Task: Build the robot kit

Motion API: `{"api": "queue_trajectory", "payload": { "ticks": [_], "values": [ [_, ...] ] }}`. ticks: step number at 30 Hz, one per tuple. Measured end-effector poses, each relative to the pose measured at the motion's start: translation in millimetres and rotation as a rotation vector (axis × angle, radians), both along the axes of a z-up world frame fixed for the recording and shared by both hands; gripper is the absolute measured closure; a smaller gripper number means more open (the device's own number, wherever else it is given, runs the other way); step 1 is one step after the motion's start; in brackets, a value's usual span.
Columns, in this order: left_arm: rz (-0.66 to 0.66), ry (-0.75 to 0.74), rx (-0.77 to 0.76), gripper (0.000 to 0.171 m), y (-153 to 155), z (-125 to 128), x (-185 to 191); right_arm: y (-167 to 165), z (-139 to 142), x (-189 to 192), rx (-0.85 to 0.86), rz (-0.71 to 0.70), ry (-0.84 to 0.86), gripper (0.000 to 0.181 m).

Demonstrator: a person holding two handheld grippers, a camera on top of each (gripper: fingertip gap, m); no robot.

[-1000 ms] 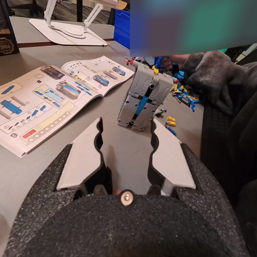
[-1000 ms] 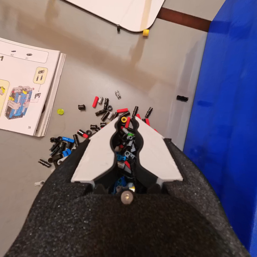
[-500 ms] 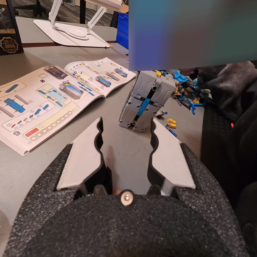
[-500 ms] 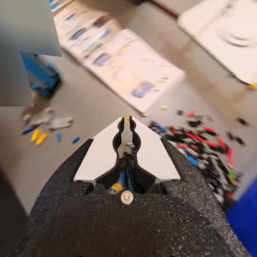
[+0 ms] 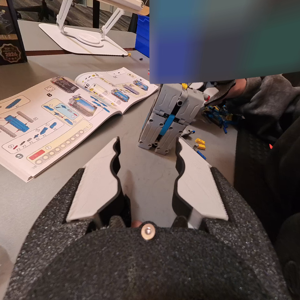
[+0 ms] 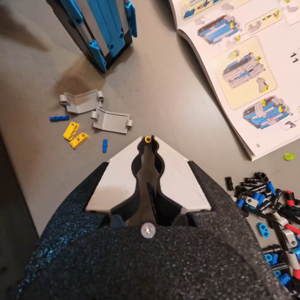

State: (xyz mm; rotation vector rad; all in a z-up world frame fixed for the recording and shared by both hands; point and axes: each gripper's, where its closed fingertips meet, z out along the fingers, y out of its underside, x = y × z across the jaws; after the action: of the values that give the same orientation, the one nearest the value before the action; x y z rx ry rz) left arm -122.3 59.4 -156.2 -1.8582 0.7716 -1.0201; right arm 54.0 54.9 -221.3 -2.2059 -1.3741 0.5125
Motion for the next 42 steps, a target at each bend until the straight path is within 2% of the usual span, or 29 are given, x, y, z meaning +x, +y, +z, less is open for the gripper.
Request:
{"api": "queue_trajectory", "payload": {
  "ticks": [3,4,6,9,12,16,18,21,25,29,35,42],
  "values": [
    [-0.005,0.001,0.008,0.104,-1,1,0,9,7,8,-0.017,-0.054,-0.008,0.15],
    [-0.009,0.002,0.011,0.104,-2,1,1,19,16,12,0.003,-0.089,0.003,0.148],
    [-0.022,0.001,0.016,0.104,-4,1,3,56,40,29,0.089,-0.222,0.025,0.148],
    [-0.029,0.011,0.052,0.104,-7,3,4,135,69,85,0.242,-0.561,0.08,0.141],
    [-0.026,-0.001,0.059,0.104,-9,6,3,196,55,138,0.254,-0.799,0.07,0.133],
    [-0.015,-0.003,0.075,0.106,-13,9,2,247,23,192,0.269,-0.982,-0.066,0.134],
    [-0.029,-0.04,0.065,0.108,-22,15,8,259,19,196,0.232,-1.033,-0.028,0.142],
    [-0.067,-0.051,0.092,0.108,-37,21,16,277,27,205,0.299,-1.086,-0.012,0.158],
    [-0.068,-0.039,0.136,0.109,-39,24,17,292,19,212,0.285,-1.109,0.0,0.17],
    [-0.074,-0.043,0.098,0.109,-38,19,18,296,2,213,0.215,-1.09,-0.017,0.181],
    [-0.073,-0.049,0.075,0.109,-36,16,17,267,-2,209,0.167,-1.037,-0.072,0.181],
    [-0.077,-0.053,0.088,0.109,-38,20,17,213,2,206,0.078,-0.998,-0.17,0.181]
  ]
}}
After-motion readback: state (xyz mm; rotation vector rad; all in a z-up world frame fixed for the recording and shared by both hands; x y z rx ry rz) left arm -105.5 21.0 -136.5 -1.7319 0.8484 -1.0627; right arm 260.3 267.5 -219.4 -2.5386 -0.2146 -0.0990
